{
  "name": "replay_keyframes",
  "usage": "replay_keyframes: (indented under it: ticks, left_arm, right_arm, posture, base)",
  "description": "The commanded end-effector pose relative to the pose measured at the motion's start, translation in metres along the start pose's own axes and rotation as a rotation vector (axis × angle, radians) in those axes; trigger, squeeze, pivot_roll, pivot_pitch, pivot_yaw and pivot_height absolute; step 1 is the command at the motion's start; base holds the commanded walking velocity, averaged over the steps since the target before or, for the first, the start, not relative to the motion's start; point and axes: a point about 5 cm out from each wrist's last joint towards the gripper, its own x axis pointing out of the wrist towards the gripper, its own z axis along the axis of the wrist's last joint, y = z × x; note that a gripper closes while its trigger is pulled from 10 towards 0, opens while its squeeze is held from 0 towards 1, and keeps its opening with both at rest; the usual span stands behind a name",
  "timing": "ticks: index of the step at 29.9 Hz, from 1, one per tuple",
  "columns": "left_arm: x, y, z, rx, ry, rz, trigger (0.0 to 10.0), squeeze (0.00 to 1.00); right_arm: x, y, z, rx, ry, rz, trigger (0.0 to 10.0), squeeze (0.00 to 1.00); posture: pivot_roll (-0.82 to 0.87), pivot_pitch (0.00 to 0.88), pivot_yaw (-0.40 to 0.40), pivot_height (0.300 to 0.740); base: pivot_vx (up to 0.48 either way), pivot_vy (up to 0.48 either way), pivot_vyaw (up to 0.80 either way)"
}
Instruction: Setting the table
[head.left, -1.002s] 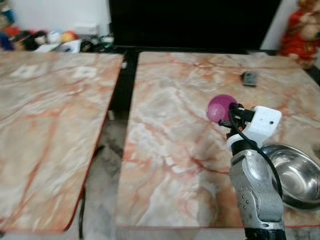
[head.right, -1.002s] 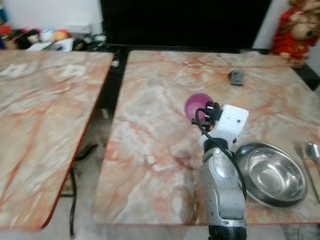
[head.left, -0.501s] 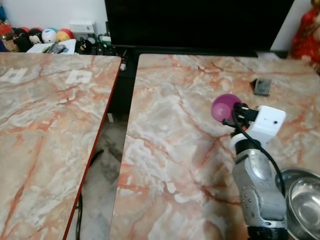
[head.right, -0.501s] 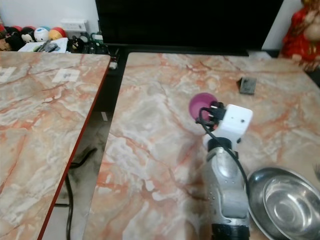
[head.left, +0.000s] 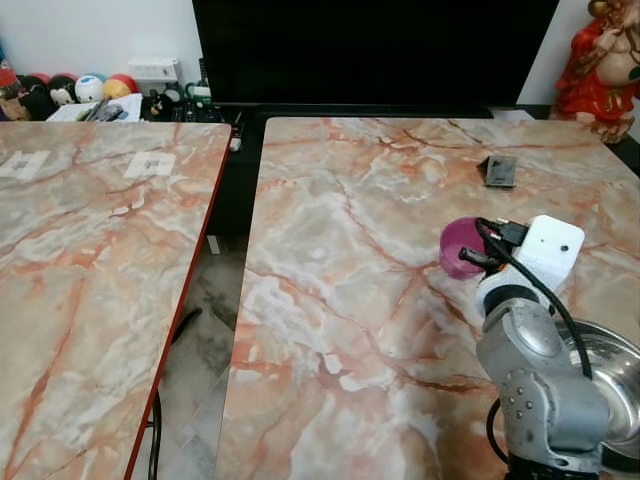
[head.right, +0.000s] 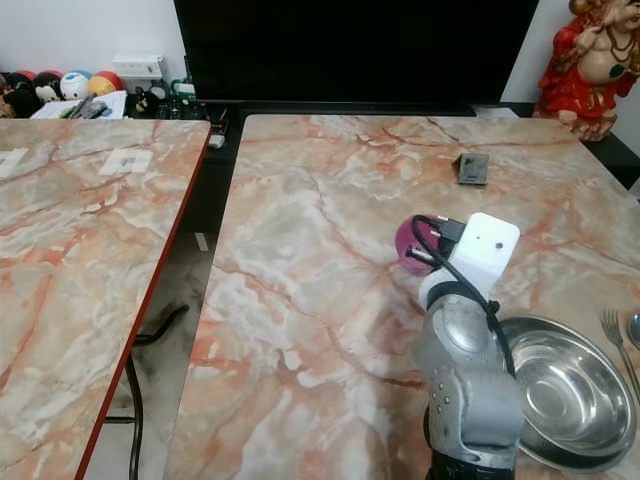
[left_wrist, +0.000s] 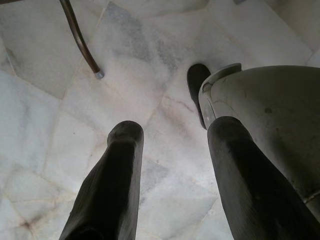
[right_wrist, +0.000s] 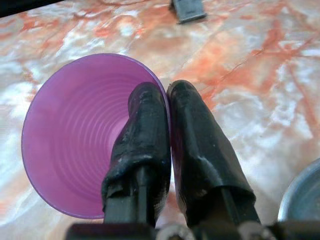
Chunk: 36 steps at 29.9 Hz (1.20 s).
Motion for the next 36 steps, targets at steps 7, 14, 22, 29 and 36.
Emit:
replay_keyframes:
  ticks: [7,14,22,29,36]
  left_arm:
    - [-0.002,-0.011,-0.009,0.003,0.033,-0.047,10.0,0.00]
    - [-0.001,-0.014,-0.007,-0.001,0.030,-0.055,10.0,0.00]
    - [-0.003,-0.016,-0.014,0.000,0.049,-0.057,10.0,0.00]
    - [-0.004,-0.020,-0.018,0.000,0.065,-0.061,10.0,0.00]
    - [-0.004,-0.019,-0.019,0.003,0.066,-0.059,10.0,0.00]
  right_arm:
    - [-0.007,-0.010,0.013,0.006,0.099,0.001,10.0,0.00]
    - [-0.004,-0.032,-0.004,-0.005,0.211,-0.066,10.0,0.00]
    - [-0.003,-0.035,-0.005,-0.018,0.246,-0.068,10.0,0.00]
    - [-0.002,-0.036,-0.012,0.019,0.278,-0.079,10.0,0.00]
    - [-0.003,-0.036,-0.016,0.049,0.296,-0.094,10.0,0.00]
  posture:
    - [-0.10,0.145,-0.055,0.740]
    - [-0.10,0.142,-0.059,0.740]
    - [-0.10,0.143,-0.059,0.740]
    - [-0.09,0.142,-0.058,0.740]
    - [-0.09,0.139,-0.056,0.740]
  base:
    - [0.000,0.000,0.00]
    - [0.000,0.000,0.00]
    - [0.000,0.000,0.00]
    - [0.000,0.000,0.00]
    - [0.000,0.000,0.00]
